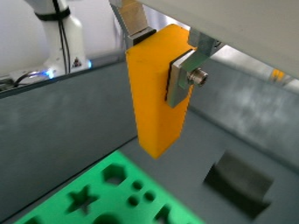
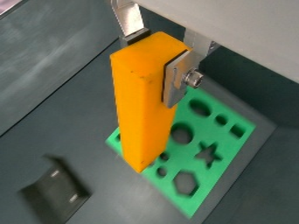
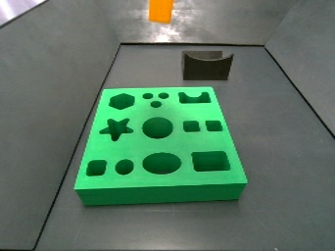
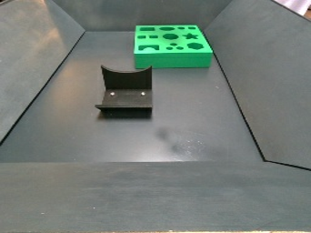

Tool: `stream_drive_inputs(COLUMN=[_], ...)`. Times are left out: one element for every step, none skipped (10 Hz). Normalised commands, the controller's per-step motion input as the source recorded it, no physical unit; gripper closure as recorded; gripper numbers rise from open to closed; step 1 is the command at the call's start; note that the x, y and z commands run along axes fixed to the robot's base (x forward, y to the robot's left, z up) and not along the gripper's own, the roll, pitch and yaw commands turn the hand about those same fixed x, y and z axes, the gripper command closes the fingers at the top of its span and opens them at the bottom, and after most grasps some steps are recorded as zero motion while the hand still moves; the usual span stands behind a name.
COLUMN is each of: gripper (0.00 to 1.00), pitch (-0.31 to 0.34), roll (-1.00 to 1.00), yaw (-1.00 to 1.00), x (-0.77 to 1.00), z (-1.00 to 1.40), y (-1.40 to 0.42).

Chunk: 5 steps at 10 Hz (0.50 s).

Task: Pick up the rectangle object. Move up. Place the rectangle object on the fixture. Regrasp the rectangle object. Move to above the board. Insert the rectangle object.
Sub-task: Move to above the board, then insert the rectangle object.

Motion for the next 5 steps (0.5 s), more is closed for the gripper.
stream_drive_inputs(gripper=[1.00,1.00,1.00,1.00,1.00], pitch=[-0.189,-0.156,-0.135,-0.096,0.000], roll=[-0.83,-0.61,-0.48,-0.28,0.01], yaw=[-0.07,-0.05,-0.04,-0.02,0.00], x=[-0.12,-0.10,-0.09,-0.07,0.00], z=[0.01,0.01,0.00,0.00,0.00], y=[0.02,0.03,0.03,0.02,-0.07])
